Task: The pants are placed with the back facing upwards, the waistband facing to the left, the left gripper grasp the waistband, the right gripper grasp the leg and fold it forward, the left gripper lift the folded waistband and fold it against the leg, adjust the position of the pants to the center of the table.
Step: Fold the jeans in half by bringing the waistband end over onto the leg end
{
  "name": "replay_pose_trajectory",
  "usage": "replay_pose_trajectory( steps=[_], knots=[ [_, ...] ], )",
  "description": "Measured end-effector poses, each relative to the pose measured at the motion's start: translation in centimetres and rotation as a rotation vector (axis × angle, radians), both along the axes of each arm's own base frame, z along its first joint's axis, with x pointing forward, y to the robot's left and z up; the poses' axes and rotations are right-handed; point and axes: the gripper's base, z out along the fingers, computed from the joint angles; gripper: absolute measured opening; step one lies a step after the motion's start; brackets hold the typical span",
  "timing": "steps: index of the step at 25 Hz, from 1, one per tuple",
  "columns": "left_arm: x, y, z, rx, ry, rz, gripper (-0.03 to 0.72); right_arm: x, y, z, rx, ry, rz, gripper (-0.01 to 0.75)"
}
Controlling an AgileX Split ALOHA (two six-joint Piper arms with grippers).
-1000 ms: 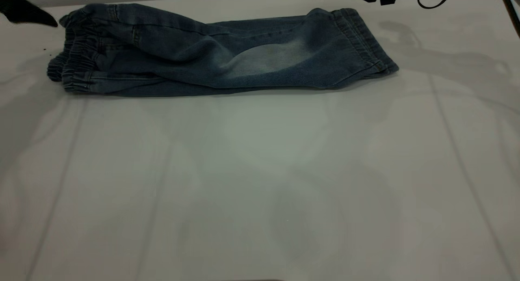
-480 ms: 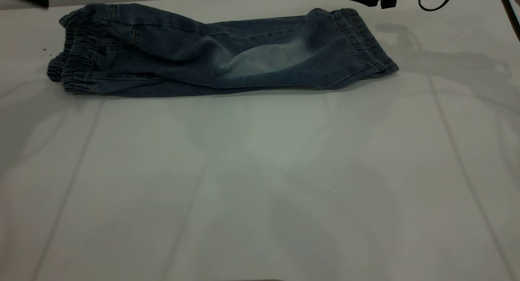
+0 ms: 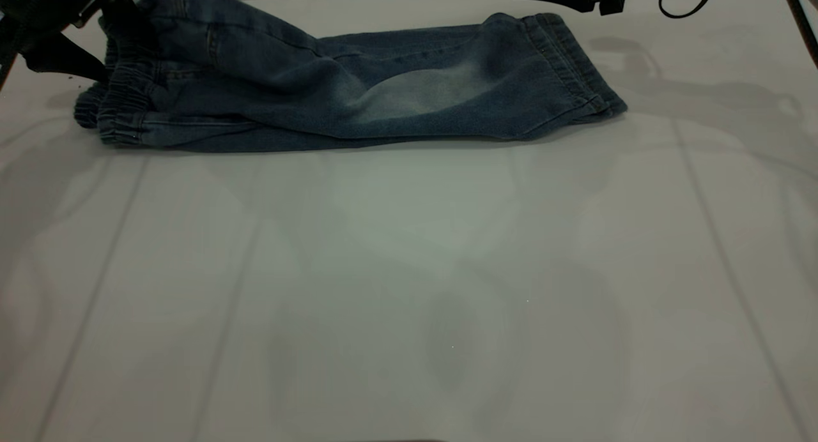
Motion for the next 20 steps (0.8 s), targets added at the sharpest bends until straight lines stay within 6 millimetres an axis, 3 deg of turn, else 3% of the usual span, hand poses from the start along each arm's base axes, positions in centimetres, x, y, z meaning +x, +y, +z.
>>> replay_pose_trajectory(
  steps=[6, 11, 20],
  knots=[
    [-0.9, -0.6, -0.3, -0.039, 0.096, -0.074, 0.528, -0.1, 0.0, -0.1, -0.015, 0.0, 0.014, 0.58],
    [-2.2, -0.4, 0.0, 0.042, 0.214, -0.187, 0.528, -0.2, 0.0, -0.2, -0.025, 0.0, 0.023, 0.58],
    [-2.3, 0.8, 0.5, 0.171, 0.232, -0.146, 0.528, -0.2, 0.0, -0.2, -0.026, 0.0, 0.025, 0.58]
  ],
)
